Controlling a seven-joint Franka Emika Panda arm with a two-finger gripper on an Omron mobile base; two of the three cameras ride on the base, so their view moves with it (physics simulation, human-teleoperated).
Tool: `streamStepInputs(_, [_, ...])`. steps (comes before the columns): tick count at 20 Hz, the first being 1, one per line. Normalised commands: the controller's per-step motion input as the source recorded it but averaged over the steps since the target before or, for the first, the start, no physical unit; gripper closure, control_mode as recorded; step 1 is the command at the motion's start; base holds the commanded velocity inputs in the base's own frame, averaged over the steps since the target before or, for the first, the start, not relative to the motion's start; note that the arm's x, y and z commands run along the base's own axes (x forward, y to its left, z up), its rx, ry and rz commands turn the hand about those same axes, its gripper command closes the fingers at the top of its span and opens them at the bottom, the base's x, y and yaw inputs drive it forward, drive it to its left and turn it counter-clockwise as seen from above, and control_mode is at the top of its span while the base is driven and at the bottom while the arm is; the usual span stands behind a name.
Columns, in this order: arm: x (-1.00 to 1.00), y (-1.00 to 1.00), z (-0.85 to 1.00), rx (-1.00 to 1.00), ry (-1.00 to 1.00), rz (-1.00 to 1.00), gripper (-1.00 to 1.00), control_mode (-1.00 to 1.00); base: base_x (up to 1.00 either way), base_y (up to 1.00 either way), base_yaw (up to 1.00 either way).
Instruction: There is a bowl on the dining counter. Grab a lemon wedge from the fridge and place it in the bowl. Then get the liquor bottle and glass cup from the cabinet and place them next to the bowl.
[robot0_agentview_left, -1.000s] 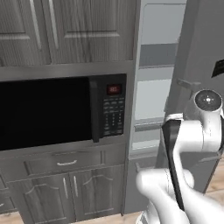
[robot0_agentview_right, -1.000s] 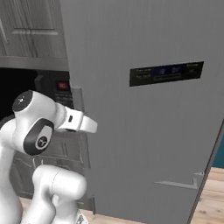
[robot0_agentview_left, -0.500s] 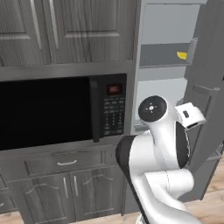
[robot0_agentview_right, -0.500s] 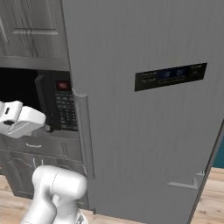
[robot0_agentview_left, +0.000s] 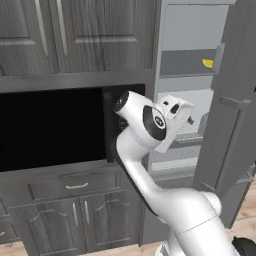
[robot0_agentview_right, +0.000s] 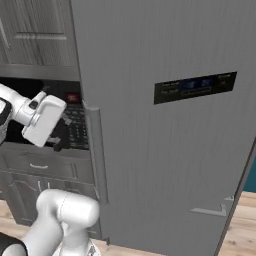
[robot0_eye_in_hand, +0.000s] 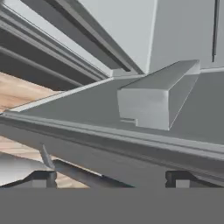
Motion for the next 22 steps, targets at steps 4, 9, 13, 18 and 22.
streamStepInputs(4, [1.0, -0.43, -0.08, -0.16, 0.34, 0.04, -1.0, -1.0, 0.0, 0.0, 0.0])
streamStepInputs(9, [0.46, -0.96, 0.0, -0.03, 0.26, 0.0, -1.0, -1.0, 0.0, 0.0, 0.0])
streamStepInputs(13, [-0.26, -1.0, 0.0, 0.0, 0.12, 0.0, -1.0, -1.0, 0.0, 0.0, 0.0])
streamStepInputs(18, [-0.94, -1.0, 0.0, 0.0, 0.01, 0.0, -1.0, -1.0, 0.0, 0.0, 0.0])
streamStepInputs(22, [-1.0, -1.0, 0.0, 0.0, 0.0, 0.0, -1.0, -1.0, 0.0, 0.0, 0.0])
